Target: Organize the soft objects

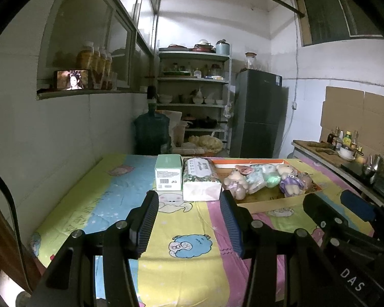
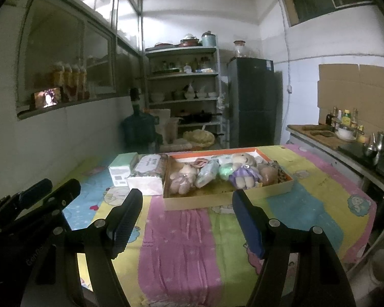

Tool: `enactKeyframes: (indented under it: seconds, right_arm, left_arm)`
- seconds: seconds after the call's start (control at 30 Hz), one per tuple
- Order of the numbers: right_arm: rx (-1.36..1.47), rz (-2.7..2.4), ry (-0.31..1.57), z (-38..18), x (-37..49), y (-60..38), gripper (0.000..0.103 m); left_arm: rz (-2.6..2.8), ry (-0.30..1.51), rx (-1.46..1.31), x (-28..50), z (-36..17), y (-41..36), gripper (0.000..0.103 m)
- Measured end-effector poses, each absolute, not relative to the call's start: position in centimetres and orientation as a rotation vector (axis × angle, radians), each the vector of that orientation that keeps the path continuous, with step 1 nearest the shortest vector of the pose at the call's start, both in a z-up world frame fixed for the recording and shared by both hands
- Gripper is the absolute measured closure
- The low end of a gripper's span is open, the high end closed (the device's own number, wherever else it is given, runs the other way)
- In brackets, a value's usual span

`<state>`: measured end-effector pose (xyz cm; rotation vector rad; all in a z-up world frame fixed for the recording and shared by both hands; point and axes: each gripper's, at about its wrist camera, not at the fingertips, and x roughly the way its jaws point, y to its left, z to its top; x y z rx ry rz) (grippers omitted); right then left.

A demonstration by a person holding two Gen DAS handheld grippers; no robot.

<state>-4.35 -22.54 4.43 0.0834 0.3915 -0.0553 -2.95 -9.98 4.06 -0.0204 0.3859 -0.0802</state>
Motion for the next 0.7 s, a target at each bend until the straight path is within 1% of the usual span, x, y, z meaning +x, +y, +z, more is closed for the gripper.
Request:
enactKeyframes:
  seconds: [0.7]
  right_arm:
    - [0.076,-0.041,0.373,5.0,-5.7,-21.6,0.029]
  left_arm:
    - [-0.073,0.362,-0.027,-4.0,4.7,-8.7,0.053]
